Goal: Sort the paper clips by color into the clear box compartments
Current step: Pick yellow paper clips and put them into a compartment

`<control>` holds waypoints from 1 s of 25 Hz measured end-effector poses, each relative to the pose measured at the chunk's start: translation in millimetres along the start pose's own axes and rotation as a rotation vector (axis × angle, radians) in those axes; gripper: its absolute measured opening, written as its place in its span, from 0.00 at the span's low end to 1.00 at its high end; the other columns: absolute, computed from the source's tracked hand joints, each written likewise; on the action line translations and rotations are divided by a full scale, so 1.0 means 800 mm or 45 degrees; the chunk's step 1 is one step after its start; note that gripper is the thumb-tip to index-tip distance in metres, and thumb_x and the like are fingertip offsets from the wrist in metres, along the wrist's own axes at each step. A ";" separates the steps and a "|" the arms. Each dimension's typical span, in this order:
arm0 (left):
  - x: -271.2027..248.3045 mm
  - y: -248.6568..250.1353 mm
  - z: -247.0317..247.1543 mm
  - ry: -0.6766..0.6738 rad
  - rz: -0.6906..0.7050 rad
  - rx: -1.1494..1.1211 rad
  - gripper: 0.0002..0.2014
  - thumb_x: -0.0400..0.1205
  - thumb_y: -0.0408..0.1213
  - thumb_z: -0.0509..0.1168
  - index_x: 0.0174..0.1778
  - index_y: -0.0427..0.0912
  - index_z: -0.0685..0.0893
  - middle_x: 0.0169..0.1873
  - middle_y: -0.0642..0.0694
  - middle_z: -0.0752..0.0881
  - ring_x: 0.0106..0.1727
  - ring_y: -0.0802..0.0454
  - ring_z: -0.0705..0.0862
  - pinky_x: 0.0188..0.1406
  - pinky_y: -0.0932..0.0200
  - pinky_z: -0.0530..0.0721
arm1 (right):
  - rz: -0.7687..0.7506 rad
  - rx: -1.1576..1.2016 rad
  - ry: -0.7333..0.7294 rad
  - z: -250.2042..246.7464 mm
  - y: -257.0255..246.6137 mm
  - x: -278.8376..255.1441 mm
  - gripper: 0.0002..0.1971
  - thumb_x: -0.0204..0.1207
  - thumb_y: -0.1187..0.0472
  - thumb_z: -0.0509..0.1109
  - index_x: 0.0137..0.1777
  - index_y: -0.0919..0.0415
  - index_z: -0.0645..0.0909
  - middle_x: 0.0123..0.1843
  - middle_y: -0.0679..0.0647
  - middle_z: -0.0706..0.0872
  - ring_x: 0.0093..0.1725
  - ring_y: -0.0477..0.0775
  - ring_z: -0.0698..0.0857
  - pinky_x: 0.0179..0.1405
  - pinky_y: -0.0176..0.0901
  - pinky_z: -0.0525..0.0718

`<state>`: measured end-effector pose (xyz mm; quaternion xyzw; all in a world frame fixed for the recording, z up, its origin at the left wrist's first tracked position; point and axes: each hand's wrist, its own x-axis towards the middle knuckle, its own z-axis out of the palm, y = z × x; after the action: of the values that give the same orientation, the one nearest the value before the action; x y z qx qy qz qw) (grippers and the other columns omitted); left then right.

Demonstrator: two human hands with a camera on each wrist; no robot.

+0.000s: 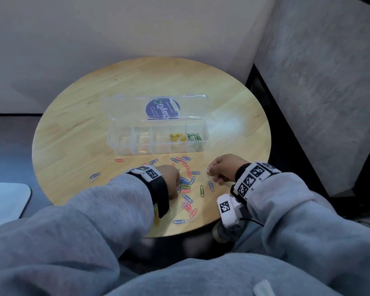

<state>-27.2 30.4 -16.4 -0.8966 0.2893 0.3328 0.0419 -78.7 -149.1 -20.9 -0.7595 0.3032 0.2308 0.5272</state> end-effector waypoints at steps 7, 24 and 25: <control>-0.006 -0.012 -0.006 0.084 0.095 -0.122 0.10 0.75 0.30 0.64 0.48 0.47 0.86 0.40 0.53 0.80 0.44 0.53 0.78 0.28 0.68 0.70 | 0.152 0.412 0.094 -0.020 -0.006 -0.006 0.13 0.81 0.73 0.52 0.37 0.65 0.72 0.32 0.57 0.69 0.30 0.52 0.74 0.16 0.34 0.80; -0.010 -0.008 -0.027 -0.042 -0.035 -0.571 0.09 0.76 0.44 0.70 0.37 0.44 0.78 0.28 0.51 0.74 0.34 0.51 0.73 0.33 0.61 0.68 | 0.292 -0.835 0.290 -0.002 -0.008 -0.004 0.15 0.62 0.56 0.79 0.25 0.59 0.75 0.27 0.54 0.76 0.27 0.53 0.74 0.26 0.37 0.70; -0.011 -0.004 -0.022 -0.043 0.000 -0.450 0.08 0.75 0.44 0.71 0.37 0.46 0.79 0.30 0.51 0.77 0.38 0.52 0.75 0.34 0.62 0.70 | 0.301 -0.835 0.285 -0.002 -0.008 -0.004 0.15 0.63 0.57 0.78 0.25 0.59 0.74 0.27 0.54 0.76 0.26 0.52 0.73 0.25 0.36 0.69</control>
<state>-21.1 32.9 2.3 -0.8843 0.2254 0.3935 -0.1115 -76.4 -148.6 -14.2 -0.8684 0.3547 0.2905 0.1889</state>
